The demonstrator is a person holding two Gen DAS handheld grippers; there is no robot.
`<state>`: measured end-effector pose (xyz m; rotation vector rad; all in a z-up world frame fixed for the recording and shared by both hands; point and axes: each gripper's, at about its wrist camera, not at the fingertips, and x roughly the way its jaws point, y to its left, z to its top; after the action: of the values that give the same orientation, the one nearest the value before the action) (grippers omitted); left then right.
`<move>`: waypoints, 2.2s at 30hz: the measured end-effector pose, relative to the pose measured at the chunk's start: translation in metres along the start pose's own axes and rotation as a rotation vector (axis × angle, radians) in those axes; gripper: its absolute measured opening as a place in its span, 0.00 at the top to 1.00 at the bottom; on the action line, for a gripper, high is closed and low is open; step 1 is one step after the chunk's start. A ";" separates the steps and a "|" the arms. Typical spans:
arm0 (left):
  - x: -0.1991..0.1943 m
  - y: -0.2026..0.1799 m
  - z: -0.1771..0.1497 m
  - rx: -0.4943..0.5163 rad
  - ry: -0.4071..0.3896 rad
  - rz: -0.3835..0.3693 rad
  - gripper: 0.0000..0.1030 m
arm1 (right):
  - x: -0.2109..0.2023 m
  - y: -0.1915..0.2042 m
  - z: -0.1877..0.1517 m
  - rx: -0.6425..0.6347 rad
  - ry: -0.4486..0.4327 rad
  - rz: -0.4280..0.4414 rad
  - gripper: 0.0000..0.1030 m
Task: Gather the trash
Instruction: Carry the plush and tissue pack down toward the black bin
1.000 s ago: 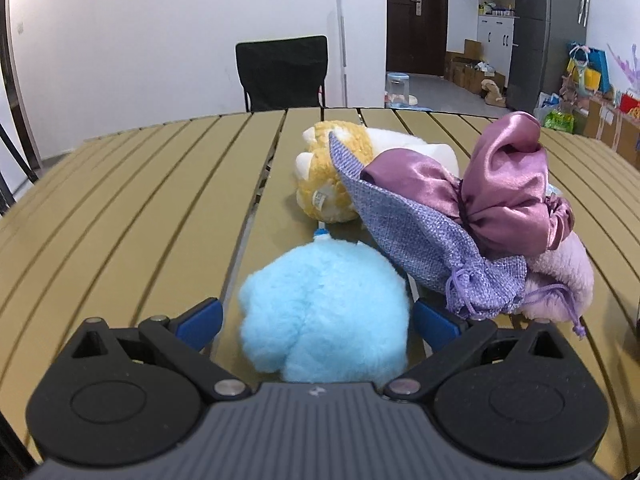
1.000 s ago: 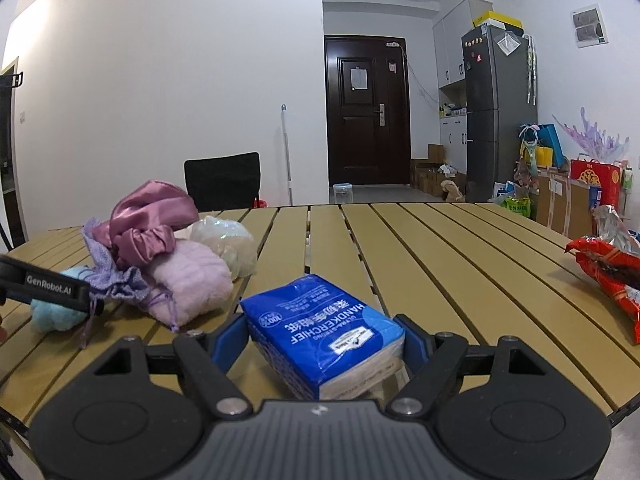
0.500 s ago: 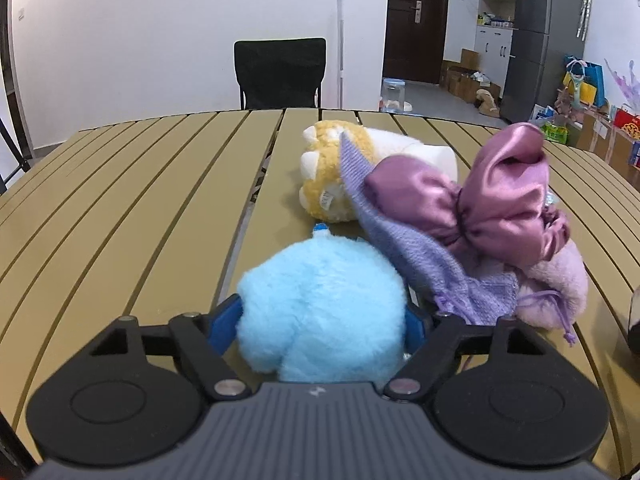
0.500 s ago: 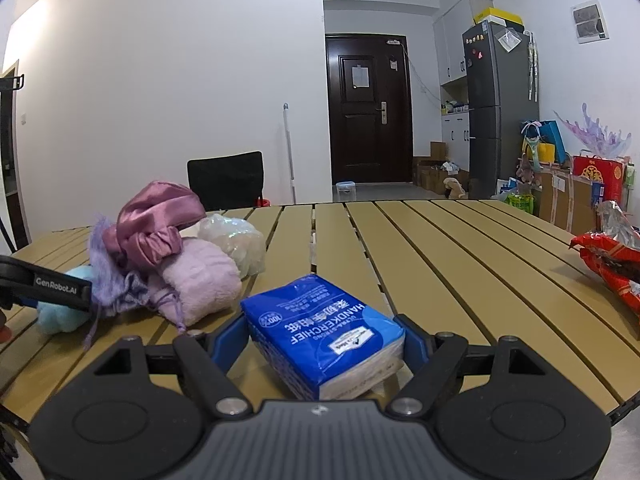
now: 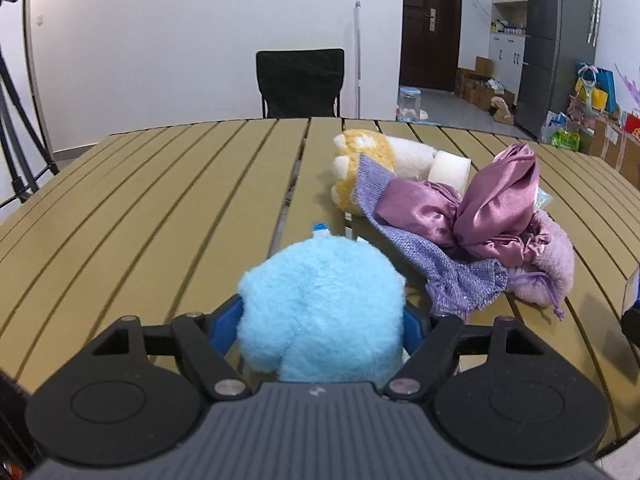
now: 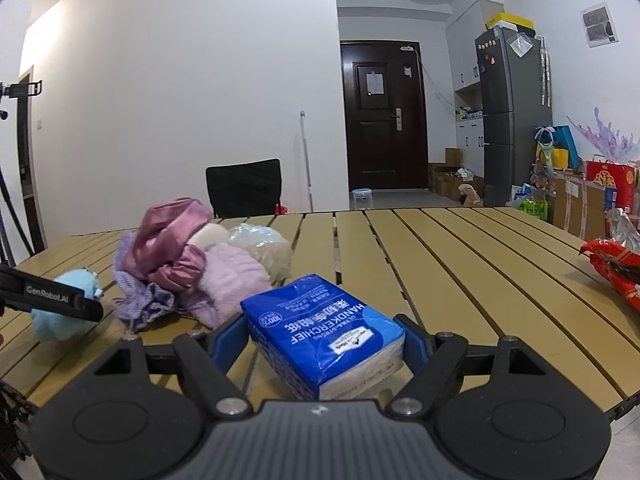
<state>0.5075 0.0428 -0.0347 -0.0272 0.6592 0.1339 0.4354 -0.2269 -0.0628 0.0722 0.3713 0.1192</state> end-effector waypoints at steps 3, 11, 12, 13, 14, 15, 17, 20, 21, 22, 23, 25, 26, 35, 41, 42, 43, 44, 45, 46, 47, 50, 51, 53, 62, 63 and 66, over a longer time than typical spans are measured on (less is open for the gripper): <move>-0.017 0.004 -0.005 -0.018 -0.020 0.011 0.25 | -0.007 0.002 0.000 -0.001 -0.006 0.016 0.25; -0.063 0.006 -0.025 -0.030 -0.099 0.035 0.25 | -0.034 0.013 -0.002 -0.007 -0.025 0.062 0.25; -0.068 0.006 -0.029 -0.031 -0.099 0.029 0.25 | -0.038 0.014 -0.003 -0.005 -0.026 0.067 0.25; -0.071 0.006 -0.035 -0.032 -0.096 0.024 0.25 | -0.042 0.015 -0.004 -0.004 -0.026 0.071 0.25; -0.075 0.006 -0.041 -0.035 -0.092 0.019 0.25 | -0.045 0.016 -0.005 -0.005 -0.026 0.075 0.25; -0.080 0.006 -0.048 -0.035 -0.090 0.016 0.25 | -0.049 0.017 -0.006 -0.006 -0.026 0.081 0.25; -0.087 0.007 -0.058 -0.036 -0.087 0.017 0.25 | -0.058 0.019 -0.007 -0.015 -0.030 0.087 0.25; -0.102 0.009 -0.073 -0.044 -0.092 0.007 0.25 | -0.071 0.024 -0.011 -0.032 -0.039 0.092 0.25; -0.107 0.010 -0.077 -0.043 -0.095 0.005 0.25 | -0.075 0.025 -0.013 -0.035 -0.043 0.094 0.25; -0.112 0.011 -0.081 -0.036 -0.099 0.000 0.25 | -0.080 0.026 -0.014 -0.037 -0.047 0.094 0.25; -0.116 0.011 -0.085 -0.031 -0.100 0.001 0.25 | -0.084 0.027 -0.016 -0.038 -0.050 0.093 0.25; -0.120 0.013 -0.093 -0.032 -0.093 0.002 0.25 | -0.092 0.027 -0.021 -0.031 -0.047 0.096 0.25; -0.123 0.015 -0.097 -0.035 -0.089 0.000 0.25 | -0.096 0.026 -0.024 -0.025 -0.043 0.098 0.25; -0.140 0.024 -0.128 -0.060 -0.049 -0.002 0.25 | -0.120 0.032 -0.053 -0.033 0.013 0.115 0.25; -0.144 0.017 -0.148 -0.045 -0.004 -0.013 0.25 | -0.132 0.045 -0.076 -0.070 0.062 0.131 0.25; -0.146 0.016 -0.152 -0.038 0.002 -0.015 0.25 | -0.133 0.047 -0.079 -0.075 0.070 0.134 0.25; -0.147 0.014 -0.155 -0.031 0.005 -0.015 0.25 | -0.135 0.048 -0.082 -0.079 0.079 0.137 0.25; -0.148 0.013 -0.158 -0.024 0.008 -0.016 0.25 | -0.136 0.049 -0.085 -0.082 0.087 0.138 0.25; -0.149 0.012 -0.161 -0.019 0.012 -0.017 0.25 | -0.137 0.050 -0.088 -0.085 0.096 0.140 0.25; -0.151 0.011 -0.164 -0.014 0.016 -0.018 0.25 | -0.139 0.051 -0.090 -0.088 0.106 0.142 0.25; -0.152 0.010 -0.168 -0.009 0.020 -0.017 0.25 | -0.141 0.052 -0.093 -0.091 0.115 0.144 0.25; -0.155 0.009 -0.177 -0.003 0.038 -0.018 0.25 | -0.146 0.055 -0.103 -0.101 0.145 0.150 0.25; -0.155 0.009 -0.180 -0.001 0.044 -0.018 0.25 | -0.149 0.055 -0.107 -0.105 0.156 0.153 0.25; -0.156 0.009 -0.186 0.002 0.055 -0.014 0.25 | -0.151 0.059 -0.115 -0.116 0.178 0.156 0.25; -0.161 0.009 -0.218 0.046 0.112 0.010 0.25 | -0.163 0.067 -0.145 -0.168 0.274 0.177 0.25; -0.161 0.010 -0.222 0.050 0.122 0.013 0.25 | -0.164 0.068 -0.149 -0.174 0.286 0.179 0.25; -0.158 0.011 -0.236 0.067 0.156 0.022 0.25 | -0.164 0.072 -0.160 -0.192 0.331 0.182 0.25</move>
<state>0.2389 0.0198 -0.1239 0.0348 0.8194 0.1318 0.2172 -0.1694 -0.1465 -0.1049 0.6818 0.3488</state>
